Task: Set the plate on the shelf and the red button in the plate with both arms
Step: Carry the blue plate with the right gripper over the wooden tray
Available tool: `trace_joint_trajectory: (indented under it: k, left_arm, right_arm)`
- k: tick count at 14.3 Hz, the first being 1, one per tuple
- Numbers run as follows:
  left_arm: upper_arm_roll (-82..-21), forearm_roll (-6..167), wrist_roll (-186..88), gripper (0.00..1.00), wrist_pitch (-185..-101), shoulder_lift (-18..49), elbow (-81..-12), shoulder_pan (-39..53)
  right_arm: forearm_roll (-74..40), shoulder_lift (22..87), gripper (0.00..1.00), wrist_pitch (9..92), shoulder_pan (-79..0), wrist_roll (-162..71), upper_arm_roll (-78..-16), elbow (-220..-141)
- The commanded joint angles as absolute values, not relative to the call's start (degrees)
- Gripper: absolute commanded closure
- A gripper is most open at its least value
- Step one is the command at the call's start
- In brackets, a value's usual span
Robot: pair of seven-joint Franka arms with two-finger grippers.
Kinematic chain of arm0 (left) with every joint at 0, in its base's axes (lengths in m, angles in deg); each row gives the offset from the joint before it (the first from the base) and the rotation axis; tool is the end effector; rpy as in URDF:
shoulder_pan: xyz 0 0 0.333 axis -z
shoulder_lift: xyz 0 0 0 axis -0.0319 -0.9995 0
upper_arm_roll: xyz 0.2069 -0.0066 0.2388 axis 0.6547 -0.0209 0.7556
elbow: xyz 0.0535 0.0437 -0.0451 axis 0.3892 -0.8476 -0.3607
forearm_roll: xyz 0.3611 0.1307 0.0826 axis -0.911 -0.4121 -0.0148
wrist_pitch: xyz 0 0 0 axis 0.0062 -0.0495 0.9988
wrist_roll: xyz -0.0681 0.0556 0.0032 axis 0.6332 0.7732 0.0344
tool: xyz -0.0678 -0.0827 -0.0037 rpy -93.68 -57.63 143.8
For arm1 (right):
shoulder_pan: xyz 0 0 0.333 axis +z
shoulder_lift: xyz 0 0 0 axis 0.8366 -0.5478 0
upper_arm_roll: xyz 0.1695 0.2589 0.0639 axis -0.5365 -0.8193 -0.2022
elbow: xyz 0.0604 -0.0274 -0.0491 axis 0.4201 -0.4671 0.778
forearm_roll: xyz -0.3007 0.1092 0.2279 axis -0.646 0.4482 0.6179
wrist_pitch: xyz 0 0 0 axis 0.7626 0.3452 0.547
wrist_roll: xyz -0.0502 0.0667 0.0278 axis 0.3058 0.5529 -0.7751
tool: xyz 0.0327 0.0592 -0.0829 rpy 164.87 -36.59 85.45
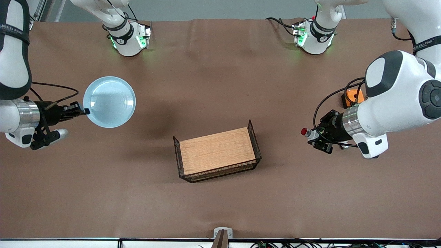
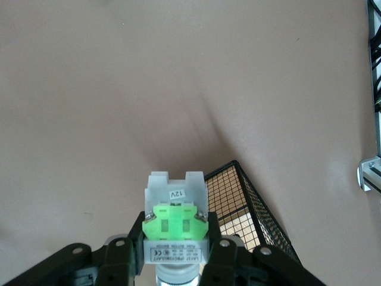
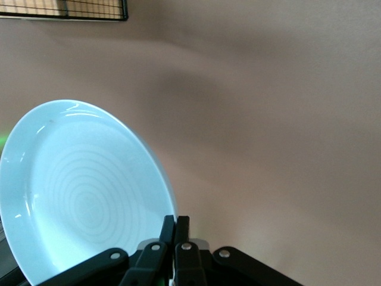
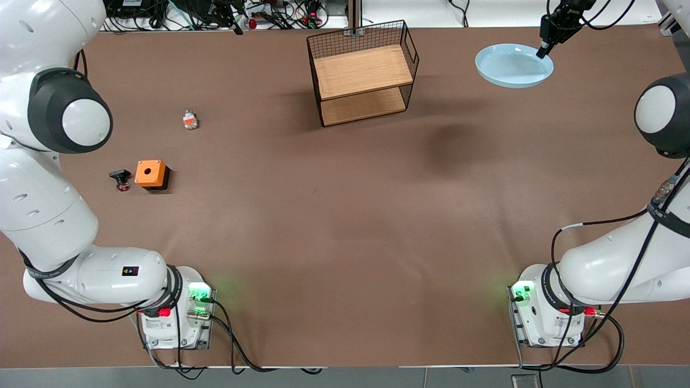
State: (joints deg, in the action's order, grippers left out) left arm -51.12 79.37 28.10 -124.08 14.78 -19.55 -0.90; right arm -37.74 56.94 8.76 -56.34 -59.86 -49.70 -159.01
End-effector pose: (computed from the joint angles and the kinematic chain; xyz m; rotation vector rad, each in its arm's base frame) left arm 0.6616 -0.1901 0.5077 2.4530 1.6496 -0.3106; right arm 0.6197 0.0149 0.4905 -2.7103 -0.4274 0.5352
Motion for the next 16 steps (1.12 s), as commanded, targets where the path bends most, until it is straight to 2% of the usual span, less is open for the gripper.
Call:
trace_joint_trajectory:
  k: [1,3,7,10,16]
  left_arm:
    - [-50.99,80.12,28.94,1.00,-123.92,14.20,-18.16,-0.60]
    - [-50.99,80.12,28.94,1.00,-123.92,14.20,-18.16,-0.60]
    - [-50.99,80.12,28.94,1.00,-123.92,14.20,-18.25,-0.60]
    - [-50.99,80.12,28.94,1.00,-123.92,14.20,-18.25,-0.60]
    - [-50.99,80.12,29.29,1.00,-123.92,14.11,-18.25,-0.16]
  right_arm:
    - [-36.99,60.82,0.99,10.17,-53.46,-56.35,-49.44,-162.56]
    - [-36.55,63.73,0.99,15.08,-51.86,-51.88,-49.61,-167.74]
    - [-32.95,66.46,0.99,18.78,-46.60,-41.52,-49.79,-170.83]
    - [-30.23,68.66,0.99,25.80,-42.12,-33.87,-49.88,-175.05]
    - [-29.70,68.84,0.99,40.83,-31.84,-20.77,-49.88,-179.63]
